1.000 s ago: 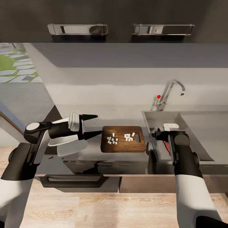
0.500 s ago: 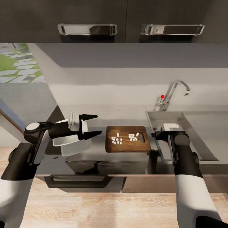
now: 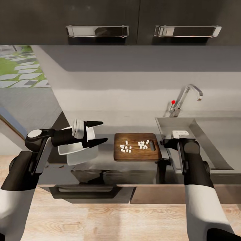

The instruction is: In the kitchen, take the Vidalia onion out of the sink, dice it on the chopping board with the paring knife, put the diced onion into the bowl on the countertop, then place both the paring knife and the chopping board into the sink.

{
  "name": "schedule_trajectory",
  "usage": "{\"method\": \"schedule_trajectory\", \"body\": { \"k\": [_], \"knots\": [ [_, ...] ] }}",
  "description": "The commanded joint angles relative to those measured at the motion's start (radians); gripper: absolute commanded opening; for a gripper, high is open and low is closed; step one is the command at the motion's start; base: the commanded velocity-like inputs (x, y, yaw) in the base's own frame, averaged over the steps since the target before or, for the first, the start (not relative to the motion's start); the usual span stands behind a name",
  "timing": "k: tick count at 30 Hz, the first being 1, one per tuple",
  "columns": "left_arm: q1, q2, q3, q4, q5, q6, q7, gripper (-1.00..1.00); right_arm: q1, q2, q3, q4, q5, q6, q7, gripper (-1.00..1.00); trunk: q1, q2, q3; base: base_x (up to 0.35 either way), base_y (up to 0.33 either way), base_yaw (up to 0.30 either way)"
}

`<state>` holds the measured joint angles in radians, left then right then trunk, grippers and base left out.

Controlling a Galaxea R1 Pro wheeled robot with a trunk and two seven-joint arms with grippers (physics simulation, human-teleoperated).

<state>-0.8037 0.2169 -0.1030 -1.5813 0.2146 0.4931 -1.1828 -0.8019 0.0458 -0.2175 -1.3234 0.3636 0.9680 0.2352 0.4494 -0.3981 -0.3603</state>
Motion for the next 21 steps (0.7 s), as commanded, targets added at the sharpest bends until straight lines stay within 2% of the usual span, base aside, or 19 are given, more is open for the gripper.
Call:
{"method": "schedule_trajectory", "body": {
  "k": [1, 5, 11, 21],
  "knots": [
    [-0.001, 0.001, -0.001, 0.000, 0.006, 0.010, 0.000, 1.00, -0.001, 0.001, -0.002, -0.001, 0.011, 0.003, 0.010, 1.00, 0.001, -0.002, -0.002, 0.000, 0.009, 0.000],
    [-0.001, 0.001, -0.003, 0.000, 0.006, 0.010, 0.000, 1.00, -0.001, 0.002, -0.002, 0.000, 0.011, 0.003, 0.010, 1.00, 0.001, -0.002, -0.002, 0.000, 0.003, 0.000],
    [-0.001, 0.001, -0.002, 0.000, 0.006, 0.010, 0.000, 1.00, -0.001, 0.002, -0.002, 0.000, 0.011, 0.003, 0.010, 1.00, 0.001, -0.002, -0.002, 0.000, 0.174, 0.000],
    [-0.001, 0.001, -0.001, 0.000, 0.006, 0.010, 0.000, 1.00, -0.001, 0.002, -0.002, 0.000, 0.011, 0.002, 0.010, 1.00, 0.001, -0.002, -0.002, 0.000, 0.035, 0.000]
  ]
}}
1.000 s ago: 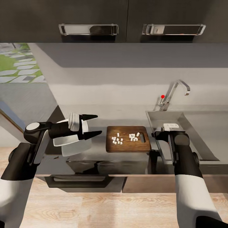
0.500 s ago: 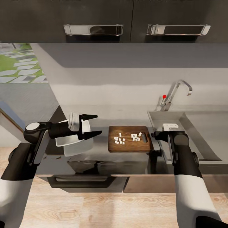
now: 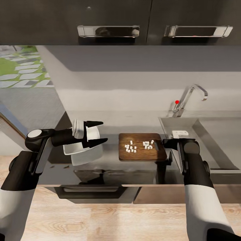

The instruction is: In the kitchen, take the Vidalia onion out of the sink, dice it on the chopping board with the paring knife, put the diced onion into the bowl on the countertop, then place both the paring knife and the chopping board into the sink.

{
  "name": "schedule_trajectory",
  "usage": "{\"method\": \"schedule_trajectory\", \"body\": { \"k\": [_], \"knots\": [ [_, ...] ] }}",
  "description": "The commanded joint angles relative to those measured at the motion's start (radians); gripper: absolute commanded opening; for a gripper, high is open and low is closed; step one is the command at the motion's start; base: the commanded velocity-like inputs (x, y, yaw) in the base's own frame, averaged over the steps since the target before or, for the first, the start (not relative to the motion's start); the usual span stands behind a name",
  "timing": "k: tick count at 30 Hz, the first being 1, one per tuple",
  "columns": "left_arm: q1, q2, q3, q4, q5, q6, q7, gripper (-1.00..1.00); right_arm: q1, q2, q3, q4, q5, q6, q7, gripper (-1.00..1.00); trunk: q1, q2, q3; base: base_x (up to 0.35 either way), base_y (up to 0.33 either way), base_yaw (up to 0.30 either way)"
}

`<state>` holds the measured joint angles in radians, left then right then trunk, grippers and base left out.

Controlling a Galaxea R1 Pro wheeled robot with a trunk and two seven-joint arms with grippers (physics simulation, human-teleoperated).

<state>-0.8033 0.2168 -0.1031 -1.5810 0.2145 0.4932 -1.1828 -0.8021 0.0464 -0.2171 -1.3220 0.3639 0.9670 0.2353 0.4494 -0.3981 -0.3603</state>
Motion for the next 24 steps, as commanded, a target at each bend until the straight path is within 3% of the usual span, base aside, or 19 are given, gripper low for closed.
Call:
{"method": "schedule_trajectory", "body": {
  "k": [1, 4, 10, 24],
  "knots": [
    [-0.001, 0.001, -0.001, 0.000, 0.006, 0.010, 0.000, 1.00, -0.001, 0.001, -0.002, -0.001, 0.010, 0.003, 0.010, 1.00, 0.001, -0.002, -0.002, 0.000, 0.090, 0.000],
    [-0.001, 0.001, -0.001, 0.000, 0.006, 0.010, 0.000, 1.00, -0.001, 0.001, -0.002, 0.000, 0.011, 0.002, 0.009, 1.00, 0.001, -0.002, -0.002, 0.000, 0.053, 0.000],
    [-0.001, 0.001, -0.001, 0.000, 0.006, 0.010, 0.000, 1.00, -0.014, 0.001, -0.002, 0.073, 0.011, -0.003, -0.069, 1.00, 0.001, -0.002, -0.002, 0.000, 0.003, 0.000],
    [-0.001, 0.001, -0.003, 0.000, 0.006, 0.009, 0.000, 1.00, -0.017, 0.001, -0.003, 0.077, 0.010, -0.002, -0.077, 1.00, 0.001, -0.002, -0.002, 0.000, 0.000, 0.000]
  ]
}}
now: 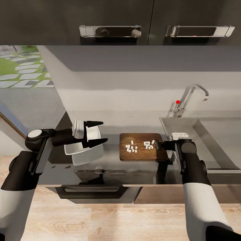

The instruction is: In the kitchen, take the Vidalia onion out of the sink, dice it on the chopping board with the paring knife, put the diced onion into the bowl on the countertop, then place both the paring knife and the chopping board into the sink.

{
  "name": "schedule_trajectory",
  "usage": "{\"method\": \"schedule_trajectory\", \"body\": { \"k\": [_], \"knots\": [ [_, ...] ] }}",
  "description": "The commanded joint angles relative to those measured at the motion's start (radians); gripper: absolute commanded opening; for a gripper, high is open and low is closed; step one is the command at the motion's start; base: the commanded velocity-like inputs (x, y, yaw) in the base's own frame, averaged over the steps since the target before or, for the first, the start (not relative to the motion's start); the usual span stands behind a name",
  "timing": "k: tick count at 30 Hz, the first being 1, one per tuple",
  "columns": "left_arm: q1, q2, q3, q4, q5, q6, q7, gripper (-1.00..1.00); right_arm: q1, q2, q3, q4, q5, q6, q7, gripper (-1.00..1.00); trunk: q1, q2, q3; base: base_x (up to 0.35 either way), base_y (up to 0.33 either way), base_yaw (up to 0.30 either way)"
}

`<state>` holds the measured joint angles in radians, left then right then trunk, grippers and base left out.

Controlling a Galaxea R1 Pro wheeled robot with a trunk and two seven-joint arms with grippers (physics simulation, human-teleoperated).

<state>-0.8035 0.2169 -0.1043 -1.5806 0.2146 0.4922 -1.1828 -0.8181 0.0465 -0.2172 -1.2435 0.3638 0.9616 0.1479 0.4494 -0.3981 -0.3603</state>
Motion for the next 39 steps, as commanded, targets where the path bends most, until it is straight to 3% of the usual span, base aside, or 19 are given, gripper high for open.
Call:
{"method": "schedule_trajectory", "body": {
  "k": [1, 29, 39],
  "knots": [
    [-0.001, 0.001, -0.001, 0.000, 0.006, 0.010, 0.000, 1.00, -0.001, 0.001, -0.003, -0.001, 0.010, 0.003, 0.010, 1.00, 0.001, -0.002, -0.002, 0.000, 0.000, 0.000],
    [-0.001, -0.002, -0.002, 0.000, 0.006, 0.010, 0.000, 1.00, -0.001, 0.003, 0.011, -0.001, 0.009, 0.003, 0.012, 1.00, 0.001, -0.002, -0.002, 0.029, 0.007, 0.000],
    [-0.002, -0.002, -0.002, 0.000, 0.006, 0.010, 0.000, 1.00, -0.001, 0.022, 0.040, -0.001, 0.009, 0.003, 0.012, 1.00, 0.001, -0.002, -0.002, 0.054, 0.015, 0.000]
  ]
}}
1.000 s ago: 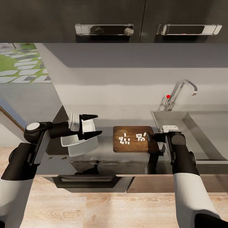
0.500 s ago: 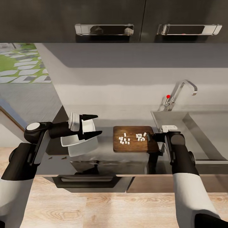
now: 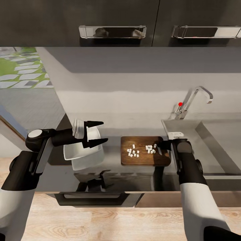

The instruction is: In the kitchen, take the Vidalia onion out of the sink, dice it on the chopping board with the paring knife, put the diced onion into the bowl on the countertop, then place both the paring knife and the chopping board into the sink.

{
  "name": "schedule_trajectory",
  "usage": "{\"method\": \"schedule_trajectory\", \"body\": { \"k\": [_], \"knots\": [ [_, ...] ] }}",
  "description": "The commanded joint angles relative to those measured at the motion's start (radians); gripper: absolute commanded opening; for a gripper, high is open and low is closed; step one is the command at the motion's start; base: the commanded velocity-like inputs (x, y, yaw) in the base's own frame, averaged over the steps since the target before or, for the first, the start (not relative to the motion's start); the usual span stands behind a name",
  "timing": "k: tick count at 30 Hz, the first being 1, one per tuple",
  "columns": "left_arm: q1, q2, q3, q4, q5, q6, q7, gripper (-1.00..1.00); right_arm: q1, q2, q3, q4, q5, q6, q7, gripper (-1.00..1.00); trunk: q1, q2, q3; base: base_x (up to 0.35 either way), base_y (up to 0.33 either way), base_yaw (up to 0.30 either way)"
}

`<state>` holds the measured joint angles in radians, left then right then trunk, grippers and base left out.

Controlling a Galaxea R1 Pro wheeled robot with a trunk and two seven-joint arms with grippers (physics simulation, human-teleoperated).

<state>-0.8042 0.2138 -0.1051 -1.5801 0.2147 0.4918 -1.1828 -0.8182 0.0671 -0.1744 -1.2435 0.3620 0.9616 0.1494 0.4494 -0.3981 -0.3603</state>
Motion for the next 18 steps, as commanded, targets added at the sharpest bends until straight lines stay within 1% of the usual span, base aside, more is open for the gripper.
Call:
{"method": "schedule_trajectory", "body": {
  "k": [1, 18],
  "knots": [
    [-0.001, 0.001, -0.002, 0.000, 0.006, 0.010, 0.000, 1.00, -0.001, 0.001, -0.002, -0.001, 0.011, 0.003, 0.010, 1.00, 0.001, -0.002, -0.002, 0.000, 0.000, 0.000],
    [-0.001, 0.001, -0.001, 0.000, 0.006, 0.010, 0.000, 1.00, -0.001, 0.002, -0.002, -0.001, 0.011, 0.003, 0.010, 1.00, 0.001, -0.002, -0.002, 0.000, 0.000, 0.000]
  ]
}}
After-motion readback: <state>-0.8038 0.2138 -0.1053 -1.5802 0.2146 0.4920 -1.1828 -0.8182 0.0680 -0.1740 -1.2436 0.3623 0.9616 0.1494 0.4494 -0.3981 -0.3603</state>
